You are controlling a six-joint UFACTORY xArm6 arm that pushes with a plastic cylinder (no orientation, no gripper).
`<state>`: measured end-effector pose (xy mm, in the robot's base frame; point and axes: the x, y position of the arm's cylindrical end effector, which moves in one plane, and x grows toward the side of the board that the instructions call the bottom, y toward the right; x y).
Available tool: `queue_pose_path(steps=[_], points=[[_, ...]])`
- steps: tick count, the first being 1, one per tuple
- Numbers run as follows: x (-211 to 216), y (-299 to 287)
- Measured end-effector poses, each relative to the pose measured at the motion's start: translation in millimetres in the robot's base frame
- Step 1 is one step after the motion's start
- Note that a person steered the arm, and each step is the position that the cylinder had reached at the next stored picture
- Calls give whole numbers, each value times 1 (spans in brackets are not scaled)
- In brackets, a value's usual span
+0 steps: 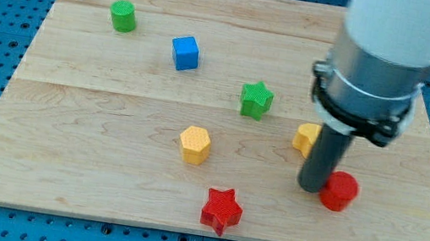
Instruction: Slide the red star between yellow heart and red circle
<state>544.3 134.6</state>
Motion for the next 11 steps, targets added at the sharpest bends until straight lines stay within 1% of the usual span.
queue_pose_path(steps=[1,2,4,5,6,8,9,10,11], points=[[0,43],[-11,-43],[10,-199],[73,-191],[74,-169],[55,-19],[45,8],[29,1],[51,-30]])
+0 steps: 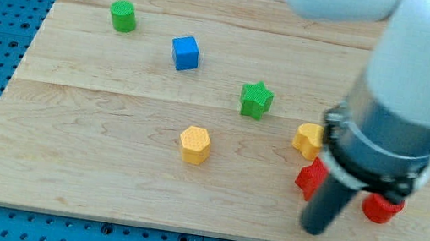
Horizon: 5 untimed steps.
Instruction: Slide the red star between yellow heart and red circle
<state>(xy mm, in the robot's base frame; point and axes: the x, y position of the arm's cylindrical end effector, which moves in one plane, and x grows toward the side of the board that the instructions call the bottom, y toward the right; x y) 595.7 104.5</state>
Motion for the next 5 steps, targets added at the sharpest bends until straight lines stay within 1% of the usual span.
queue_pose_path(steps=[1,2,5], points=[[-34,2],[-43,2],[-43,28]])
